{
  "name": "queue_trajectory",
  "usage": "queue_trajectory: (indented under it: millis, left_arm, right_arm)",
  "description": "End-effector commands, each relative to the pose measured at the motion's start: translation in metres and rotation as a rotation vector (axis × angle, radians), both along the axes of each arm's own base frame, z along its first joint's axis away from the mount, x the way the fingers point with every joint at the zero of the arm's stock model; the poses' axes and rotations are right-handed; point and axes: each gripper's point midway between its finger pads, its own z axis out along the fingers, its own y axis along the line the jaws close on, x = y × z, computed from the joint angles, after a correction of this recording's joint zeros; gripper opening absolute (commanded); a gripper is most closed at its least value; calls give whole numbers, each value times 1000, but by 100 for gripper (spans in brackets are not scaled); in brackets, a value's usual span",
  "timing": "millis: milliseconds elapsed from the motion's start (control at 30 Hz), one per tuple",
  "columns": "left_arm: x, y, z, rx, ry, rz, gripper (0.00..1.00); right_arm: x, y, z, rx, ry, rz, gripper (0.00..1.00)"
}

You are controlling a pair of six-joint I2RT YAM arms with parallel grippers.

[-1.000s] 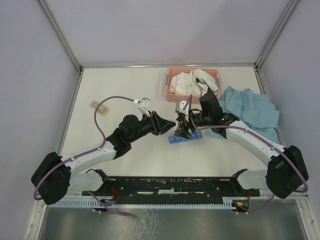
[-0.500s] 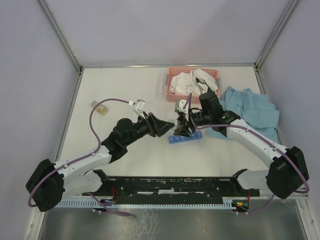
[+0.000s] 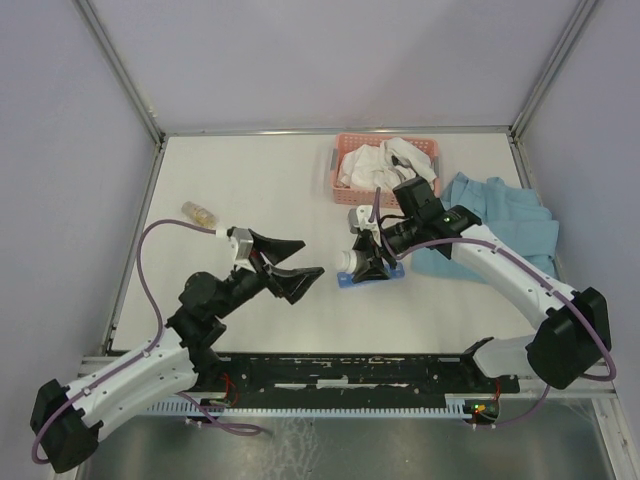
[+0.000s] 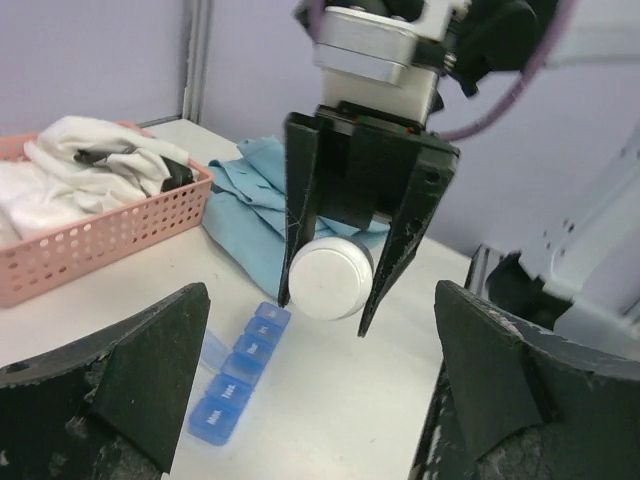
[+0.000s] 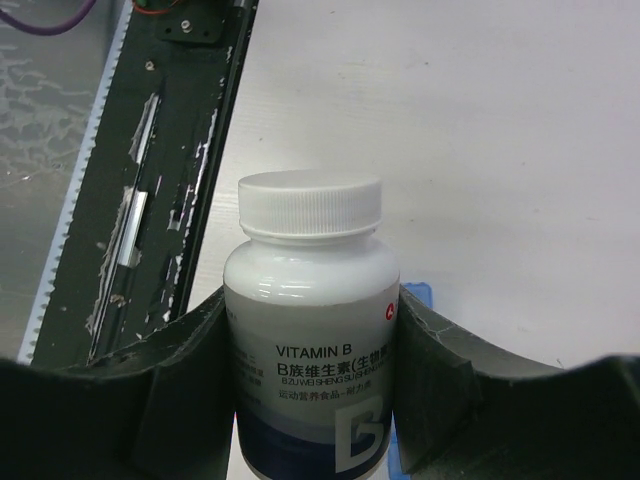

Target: Sort the pills into containers

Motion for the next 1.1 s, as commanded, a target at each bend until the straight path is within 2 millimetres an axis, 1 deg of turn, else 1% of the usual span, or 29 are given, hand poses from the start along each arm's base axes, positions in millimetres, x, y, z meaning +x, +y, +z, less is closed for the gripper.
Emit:
queue_trajectory:
  millis: [0,133,200,300,433,600,767,867,933,1067]
  left_arm:
    - [-17,-11,8,110,-433,-86,99]
    - [-22,-20,7,141,-693,-106,99]
    - [-20,-29,2,190,-754,-137,99]
    - [-16,-45,-4,266,-786,-214,100]
    - [-12,-58,-6,299,-795,-269,89]
    - [-17,-67,-15,310,-765,-357,73]
    - [-19,-69,-26,341,-730,-397,74]
    - [-16,-69,-28,366,-723,-393,74]
    - [-13,-70,-32,391,-710,-393,71]
    - [-11,-72,-33,397,-701,-398,68]
  right_arm:
    - [-11,-1,6,8,12,83,1]
    - [-11,-3,2,-10,3,87,1]
    - [-10,-4,1,-14,-6,85,1]
    - [-10,-5,0,-18,-10,87,1]
    - [-11,-6,-2,-24,-14,95,1]
    - [-12,-6,-2,-26,-18,98,1]
    - [-12,-7,-1,-26,-20,99,1]
    - [-12,-6,-1,-26,-19,100,1]
    - [-11,-6,-1,-26,-19,99,1]
    - [-11,-6,-1,-28,-16,100,1]
